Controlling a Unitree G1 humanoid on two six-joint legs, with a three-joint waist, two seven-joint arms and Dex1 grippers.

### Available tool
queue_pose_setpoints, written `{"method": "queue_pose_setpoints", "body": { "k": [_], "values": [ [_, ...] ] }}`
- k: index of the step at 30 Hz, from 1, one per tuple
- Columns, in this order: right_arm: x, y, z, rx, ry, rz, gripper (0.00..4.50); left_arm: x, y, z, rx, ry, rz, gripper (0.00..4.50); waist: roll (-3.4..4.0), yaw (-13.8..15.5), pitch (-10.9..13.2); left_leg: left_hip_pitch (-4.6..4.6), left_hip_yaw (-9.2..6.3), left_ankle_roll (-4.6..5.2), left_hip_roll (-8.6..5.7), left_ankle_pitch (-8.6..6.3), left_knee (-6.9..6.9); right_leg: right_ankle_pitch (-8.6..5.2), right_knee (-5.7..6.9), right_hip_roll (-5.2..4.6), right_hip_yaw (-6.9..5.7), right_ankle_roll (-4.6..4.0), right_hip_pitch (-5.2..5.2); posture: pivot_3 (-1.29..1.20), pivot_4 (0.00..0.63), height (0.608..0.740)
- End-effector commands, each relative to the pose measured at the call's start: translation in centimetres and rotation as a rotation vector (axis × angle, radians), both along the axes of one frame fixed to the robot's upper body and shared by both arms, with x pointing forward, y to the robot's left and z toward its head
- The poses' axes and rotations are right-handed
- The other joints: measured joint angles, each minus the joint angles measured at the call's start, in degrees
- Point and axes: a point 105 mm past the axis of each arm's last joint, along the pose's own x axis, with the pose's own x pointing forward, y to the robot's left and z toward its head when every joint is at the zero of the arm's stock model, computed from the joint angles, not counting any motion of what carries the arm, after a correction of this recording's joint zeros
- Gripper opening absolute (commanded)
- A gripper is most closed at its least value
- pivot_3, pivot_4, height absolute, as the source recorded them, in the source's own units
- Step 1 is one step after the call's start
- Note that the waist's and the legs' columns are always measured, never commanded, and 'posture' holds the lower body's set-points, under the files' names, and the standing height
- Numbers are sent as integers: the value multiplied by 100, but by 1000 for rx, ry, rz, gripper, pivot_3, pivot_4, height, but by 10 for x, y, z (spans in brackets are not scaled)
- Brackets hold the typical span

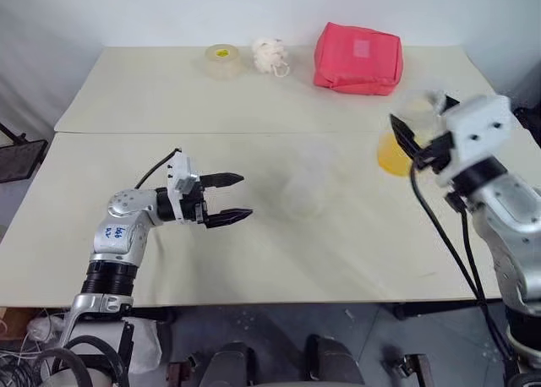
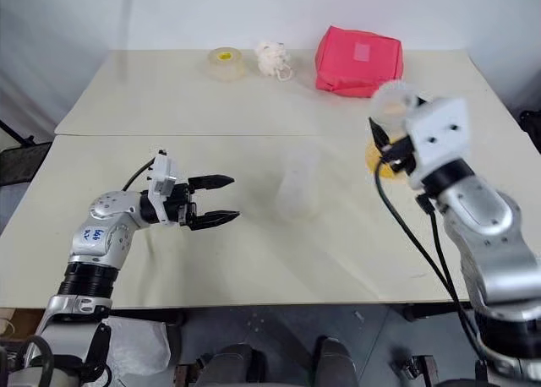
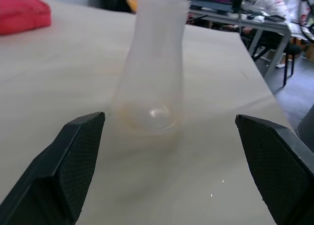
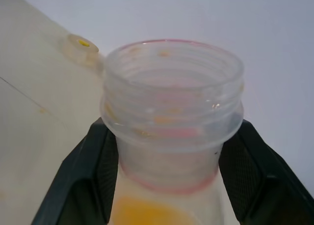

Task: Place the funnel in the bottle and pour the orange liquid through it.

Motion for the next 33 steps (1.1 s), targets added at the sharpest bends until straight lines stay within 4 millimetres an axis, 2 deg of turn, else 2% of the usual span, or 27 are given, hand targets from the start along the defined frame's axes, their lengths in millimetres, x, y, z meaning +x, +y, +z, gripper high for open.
{"method": "queue_pose_setpoints", "body": {
  "k": [1, 7, 12, 22, 33],
  "values": [
    [-4, 16, 12, -252, -129, -13, 2430, 1, 2, 12, -29, -68, -14, 4500, 0, 0, 0, -2, 3, 0, -1, 0, 0, 0, -2, 0, -1, 0, -1, 0, 150, 740],
    [-1, 33, 6, -415, -246, -4, 2430, 3, -3, 17, -29, -108, -69, 4500, -1, -4, 0, -21, 1, 0, -1, 0, 11, 0, -4, -2, -16, 0, -4, 0, 150, 740],
    [-2, 43, 7, -539, -332, -7, 2430, 3, -9, 24, -62, -134, -114, 4500, -1, -28, 0, -60, 2, 0, -1, 0, 20, 0, 10, -4, -18, 1, -47, 0, 150, 740],
    [3, 65, 3, -736, -455, 8, 2430, 2, -15, 37, -173, -191, -149, 4500, -1, -151, 0, -62, 2, -1, 3, 1, 15, 0, 20, -4, -19, 0, -59, 0, 150, 740],
    [14, 75, -1, -892, -566, -4, 2430, 0, -15, 35, -196, -175, -147, 4500, -1, -150, 0, -63, -3, -1, 4, 1, 17, 0, 25, -12, -20, 0, -60, 0, 150, 740]
  ]
}}
